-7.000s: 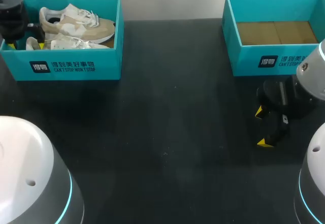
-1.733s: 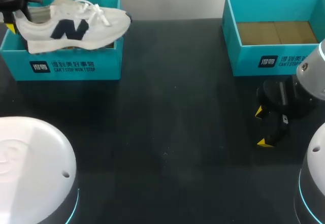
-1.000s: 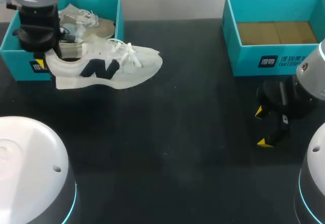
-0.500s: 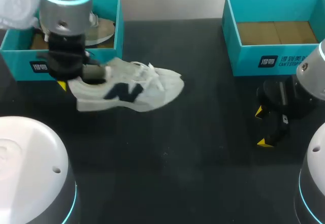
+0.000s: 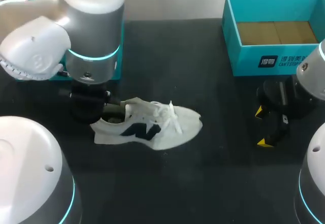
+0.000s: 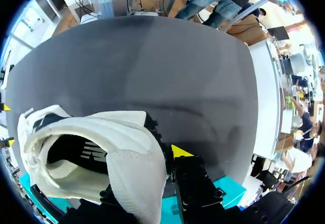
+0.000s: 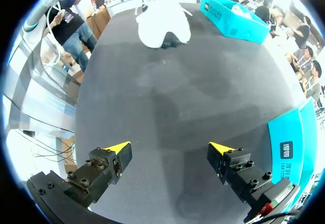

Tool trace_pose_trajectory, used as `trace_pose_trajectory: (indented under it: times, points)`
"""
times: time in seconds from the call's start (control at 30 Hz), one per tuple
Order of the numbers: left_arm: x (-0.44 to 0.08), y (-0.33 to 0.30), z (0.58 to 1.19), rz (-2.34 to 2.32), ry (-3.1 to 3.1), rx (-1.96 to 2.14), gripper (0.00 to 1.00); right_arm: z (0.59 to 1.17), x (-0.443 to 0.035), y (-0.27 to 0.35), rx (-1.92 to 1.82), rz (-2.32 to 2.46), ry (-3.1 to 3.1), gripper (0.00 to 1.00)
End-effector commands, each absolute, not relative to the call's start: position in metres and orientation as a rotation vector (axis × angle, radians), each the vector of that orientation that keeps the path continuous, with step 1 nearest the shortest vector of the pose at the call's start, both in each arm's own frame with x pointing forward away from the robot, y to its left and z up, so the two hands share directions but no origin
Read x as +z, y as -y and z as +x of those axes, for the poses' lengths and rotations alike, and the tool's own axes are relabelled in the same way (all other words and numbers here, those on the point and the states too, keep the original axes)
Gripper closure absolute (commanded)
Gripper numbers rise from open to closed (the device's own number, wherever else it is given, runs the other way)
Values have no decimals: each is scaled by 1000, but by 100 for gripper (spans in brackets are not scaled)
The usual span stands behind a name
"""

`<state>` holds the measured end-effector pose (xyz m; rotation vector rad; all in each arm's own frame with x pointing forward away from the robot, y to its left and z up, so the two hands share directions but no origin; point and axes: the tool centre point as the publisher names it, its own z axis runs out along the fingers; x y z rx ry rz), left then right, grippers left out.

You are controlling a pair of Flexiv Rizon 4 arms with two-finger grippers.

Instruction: Take the shoe out of the shoebox, open the shoe tongue, remove and reinsert the insole, then place the shoe into the shoebox

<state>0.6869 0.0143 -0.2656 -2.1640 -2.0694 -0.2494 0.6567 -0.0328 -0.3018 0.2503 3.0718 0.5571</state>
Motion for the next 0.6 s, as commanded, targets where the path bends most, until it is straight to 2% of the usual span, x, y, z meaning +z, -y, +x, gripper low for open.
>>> trace_pose_trajectory:
  times: [0.03, 0.3, 0.6]
  points:
    - [-266, -15, 689, -2166, 2071, -246, 100, 656, -303, 32, 553, 252, -3070, 0]
    - [-266, -15, 689, -2166, 2071, -246, 100, 656, -303, 32, 553, 252, -3070, 0]
    - [-304, 14, 682, -2215, 2096, -217, 100, 656, -303, 32, 553, 252, -3070, 0]
